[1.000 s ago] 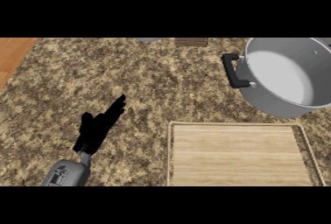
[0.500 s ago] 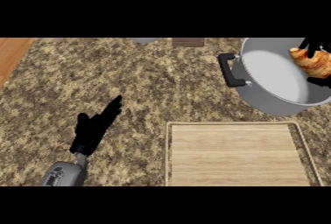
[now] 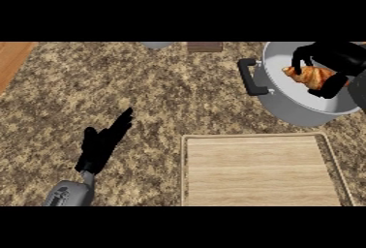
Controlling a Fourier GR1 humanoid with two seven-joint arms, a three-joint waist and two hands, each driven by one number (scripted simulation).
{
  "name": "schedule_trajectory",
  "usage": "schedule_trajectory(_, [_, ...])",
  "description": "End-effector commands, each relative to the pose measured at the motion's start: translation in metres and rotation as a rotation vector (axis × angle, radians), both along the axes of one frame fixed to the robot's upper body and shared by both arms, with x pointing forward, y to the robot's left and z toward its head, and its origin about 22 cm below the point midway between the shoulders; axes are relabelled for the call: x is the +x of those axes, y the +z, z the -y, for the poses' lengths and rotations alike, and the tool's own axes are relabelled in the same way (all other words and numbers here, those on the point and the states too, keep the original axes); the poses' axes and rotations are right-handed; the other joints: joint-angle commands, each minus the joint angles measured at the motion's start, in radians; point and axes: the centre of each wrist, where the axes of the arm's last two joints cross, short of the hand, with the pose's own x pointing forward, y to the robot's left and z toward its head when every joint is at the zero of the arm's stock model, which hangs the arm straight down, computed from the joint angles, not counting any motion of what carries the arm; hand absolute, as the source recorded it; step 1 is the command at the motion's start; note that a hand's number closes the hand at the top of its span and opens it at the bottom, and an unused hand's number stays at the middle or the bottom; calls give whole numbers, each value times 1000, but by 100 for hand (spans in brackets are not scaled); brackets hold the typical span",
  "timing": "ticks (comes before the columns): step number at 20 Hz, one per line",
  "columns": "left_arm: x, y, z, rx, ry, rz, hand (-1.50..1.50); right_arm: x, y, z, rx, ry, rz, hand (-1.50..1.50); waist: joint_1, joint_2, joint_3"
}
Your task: Pick the croissant from the tray and place it in the pot
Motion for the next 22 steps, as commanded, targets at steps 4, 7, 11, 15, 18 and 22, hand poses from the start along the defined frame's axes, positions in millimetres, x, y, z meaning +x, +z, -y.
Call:
schedule_trajectory(4, [2, 10, 3, -1, 9, 1, 0, 12, -32, -38, -241, -142, -214, -150, -7, -4, 1])
schedule_trajectory(7, [-2, -5, -2, -1, 21, -10, 0, 13, -46, -46, -170, -75, -245, -150, -21, -3, 1])
schedule_trajectory(11, [-2, -1, 7, -22, 18, -1, 0, 14, -46, -51, 263, -10, -239, -150, -31, -4, 2])
schedule_trajectory(15, [-5, -1, -6, 0, 30, -12, 0, 21, -32, -57, 637, -6, -264, -150, -29, -4, 2])
schedule_trajectory(18, [-11, 0, 0, -3, 31, -3, 0, 26, -6, -41, 838, -93, -279, -150, -30, -11, 1])
schedule_trajectory(22, [-2, 3, -3, -8, 29, -3, 0, 21, 7, -7, 1013, -217, -212, -150, -32, -5, 1])
